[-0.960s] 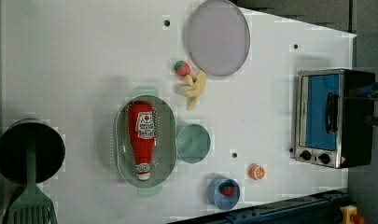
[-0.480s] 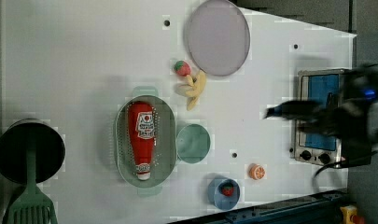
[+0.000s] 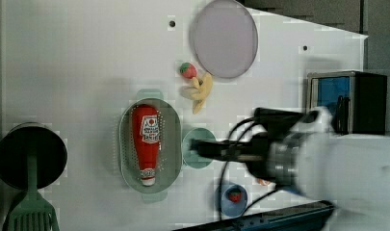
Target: Pick ketchup from strainer and place it on the table
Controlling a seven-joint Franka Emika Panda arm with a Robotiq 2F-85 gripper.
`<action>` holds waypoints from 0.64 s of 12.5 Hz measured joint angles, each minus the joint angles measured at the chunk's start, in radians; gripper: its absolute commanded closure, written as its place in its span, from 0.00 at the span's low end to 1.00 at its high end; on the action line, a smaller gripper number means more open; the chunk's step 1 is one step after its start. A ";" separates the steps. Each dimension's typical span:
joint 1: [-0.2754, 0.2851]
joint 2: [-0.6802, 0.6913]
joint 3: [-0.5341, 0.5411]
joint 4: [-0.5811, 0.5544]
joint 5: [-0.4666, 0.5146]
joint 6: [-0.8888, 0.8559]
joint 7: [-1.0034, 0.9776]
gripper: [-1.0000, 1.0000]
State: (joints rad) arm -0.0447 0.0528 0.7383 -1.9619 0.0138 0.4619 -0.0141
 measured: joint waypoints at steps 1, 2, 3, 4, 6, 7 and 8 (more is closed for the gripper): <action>0.003 0.017 0.011 -0.037 -0.001 0.069 0.002 0.00; 0.006 0.034 0.017 -0.077 -0.009 0.137 0.008 0.00; 0.005 0.057 0.027 -0.116 -0.033 0.199 0.012 0.00; 0.007 0.089 0.032 -0.155 -0.069 0.279 0.018 0.00; 0.007 0.155 0.027 -0.247 -0.106 0.429 0.035 0.00; 0.006 0.194 0.021 -0.284 -0.124 0.491 0.054 0.00; 0.004 0.247 0.021 -0.298 -0.148 0.523 0.080 0.00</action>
State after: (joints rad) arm -0.0403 0.2998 0.7588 -2.2598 -0.1340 0.9849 0.0660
